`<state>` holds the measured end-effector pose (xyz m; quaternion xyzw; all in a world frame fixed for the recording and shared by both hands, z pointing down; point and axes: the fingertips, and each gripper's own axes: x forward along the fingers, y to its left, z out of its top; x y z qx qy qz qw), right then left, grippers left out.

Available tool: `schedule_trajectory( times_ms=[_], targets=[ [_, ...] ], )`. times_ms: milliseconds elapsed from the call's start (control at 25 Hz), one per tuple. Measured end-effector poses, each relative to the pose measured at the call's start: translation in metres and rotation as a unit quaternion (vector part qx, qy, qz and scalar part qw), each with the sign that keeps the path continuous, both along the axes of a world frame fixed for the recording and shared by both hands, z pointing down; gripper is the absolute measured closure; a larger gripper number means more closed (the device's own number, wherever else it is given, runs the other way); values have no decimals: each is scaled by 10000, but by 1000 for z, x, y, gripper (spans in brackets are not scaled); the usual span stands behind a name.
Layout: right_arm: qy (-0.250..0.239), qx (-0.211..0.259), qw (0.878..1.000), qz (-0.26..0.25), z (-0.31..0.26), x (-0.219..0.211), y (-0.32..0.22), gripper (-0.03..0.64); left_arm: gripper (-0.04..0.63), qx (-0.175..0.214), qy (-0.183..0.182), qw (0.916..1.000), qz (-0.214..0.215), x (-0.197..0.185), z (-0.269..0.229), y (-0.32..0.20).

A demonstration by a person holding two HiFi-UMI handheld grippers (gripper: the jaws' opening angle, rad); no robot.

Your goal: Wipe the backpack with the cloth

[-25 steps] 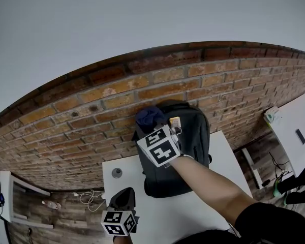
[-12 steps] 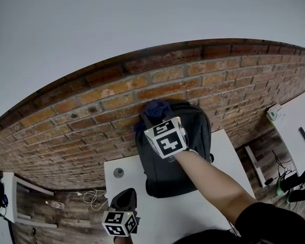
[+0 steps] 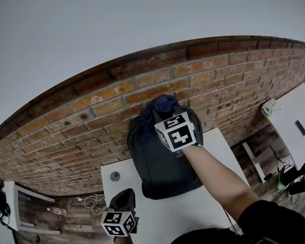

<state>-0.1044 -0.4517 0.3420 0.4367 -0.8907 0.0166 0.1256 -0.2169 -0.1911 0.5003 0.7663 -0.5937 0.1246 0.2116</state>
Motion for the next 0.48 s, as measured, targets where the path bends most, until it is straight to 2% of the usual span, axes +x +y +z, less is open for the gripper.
schedule_trajectory(
  times_ms=[480],
  targets=[
    [-208,-247,9972,671,11,84,-24,578,601,-52,-42,9998,192,16,4,-8]
  ],
)
